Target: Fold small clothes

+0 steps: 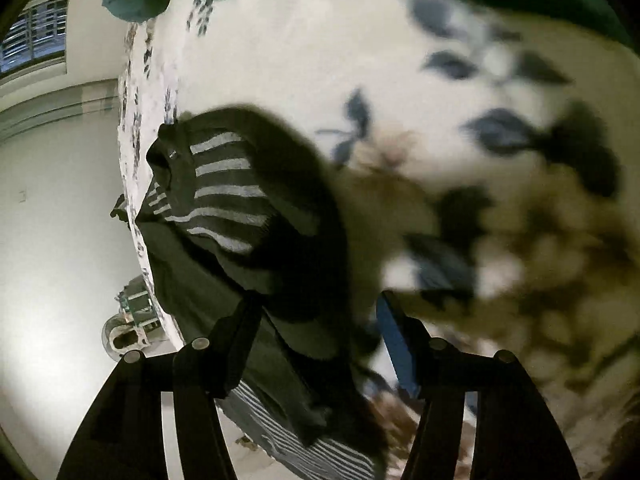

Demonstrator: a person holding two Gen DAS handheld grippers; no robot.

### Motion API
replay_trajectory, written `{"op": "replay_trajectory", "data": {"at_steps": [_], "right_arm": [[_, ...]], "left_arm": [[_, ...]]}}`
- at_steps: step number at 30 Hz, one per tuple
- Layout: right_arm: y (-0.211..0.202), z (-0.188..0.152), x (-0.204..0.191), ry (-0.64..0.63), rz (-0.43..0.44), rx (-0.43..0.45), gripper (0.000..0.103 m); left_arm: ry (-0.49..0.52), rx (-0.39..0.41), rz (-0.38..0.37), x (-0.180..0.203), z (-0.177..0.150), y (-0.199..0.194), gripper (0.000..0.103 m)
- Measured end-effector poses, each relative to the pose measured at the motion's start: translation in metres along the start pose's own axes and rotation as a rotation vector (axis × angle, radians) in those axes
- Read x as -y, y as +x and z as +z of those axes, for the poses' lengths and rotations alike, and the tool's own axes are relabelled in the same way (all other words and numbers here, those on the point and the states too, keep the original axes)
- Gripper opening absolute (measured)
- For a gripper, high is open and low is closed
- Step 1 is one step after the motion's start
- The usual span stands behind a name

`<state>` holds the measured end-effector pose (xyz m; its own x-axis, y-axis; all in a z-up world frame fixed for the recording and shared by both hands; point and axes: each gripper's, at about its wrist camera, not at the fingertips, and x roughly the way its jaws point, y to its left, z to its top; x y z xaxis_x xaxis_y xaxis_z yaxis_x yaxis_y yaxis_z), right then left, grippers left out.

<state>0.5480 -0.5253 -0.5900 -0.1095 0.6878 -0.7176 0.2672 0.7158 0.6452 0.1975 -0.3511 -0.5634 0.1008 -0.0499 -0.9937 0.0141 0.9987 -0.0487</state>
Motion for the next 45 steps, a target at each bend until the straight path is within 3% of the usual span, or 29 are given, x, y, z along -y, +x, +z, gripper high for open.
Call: {"op": "replay_trajectory", "data": {"at_steps": [1,2,7,12,15,20,25,31,35,41,43,45], "right_arm": [[0.001,0.0,-0.006,-0.009,0.009,0.029,0.022],[-0.001,-0.001,-0.016,-0.035,-0.023,0.056,0.008],[-0.011,-0.013,-0.062,-0.143,-0.119,0.102,0.008],[-0.037,-0.028,-0.107,-0.203,-0.12,0.117,0.008],[-0.045,-0.039,-0.15,-0.246,-0.145,0.12,0.008],[-0.029,-0.051,-0.235,-0.325,-0.19,0.105,0.008],[0.038,-0.058,-0.331,-0.419,-0.272,0.124,0.007],[0.172,-0.056,-0.419,-0.501,-0.44,0.092,0.007],[0.246,-0.049,-0.444,-0.509,-0.529,0.077,0.007],[0.315,-0.038,-0.457,-0.489,-0.623,0.064,0.007],[0.329,-0.037,-0.457,-0.483,-0.643,0.048,0.008],[0.332,-0.036,-0.458,-0.461,-0.624,0.029,0.017]], "left_arm": [[-0.022,0.014,-0.004,-0.004,-0.001,-0.008,0.005],[-0.044,0.028,-0.012,-0.008,-0.003,-0.018,0.005],[-0.185,0.075,-0.076,-0.034,-0.005,-0.069,0.004],[-0.296,0.158,-0.125,-0.098,-0.013,-0.124,0.004],[-0.374,0.191,-0.145,-0.148,-0.016,-0.143,0.004],[-0.516,0.213,-0.179,-0.23,-0.02,-0.139,0.004],[-0.563,0.204,-0.208,-0.306,-0.02,-0.118,0.004],[-0.654,0.163,-0.25,-0.392,-0.028,-0.079,0.004],[-0.72,0.142,-0.293,-0.436,-0.035,-0.056,0.004],[-0.746,0.082,-0.363,-0.464,-0.036,-0.027,0.006],[-0.79,0.047,-0.387,-0.473,-0.043,-0.02,0.011],[-0.843,0.028,-0.431,-0.486,-0.057,-0.017,0.019]]}}
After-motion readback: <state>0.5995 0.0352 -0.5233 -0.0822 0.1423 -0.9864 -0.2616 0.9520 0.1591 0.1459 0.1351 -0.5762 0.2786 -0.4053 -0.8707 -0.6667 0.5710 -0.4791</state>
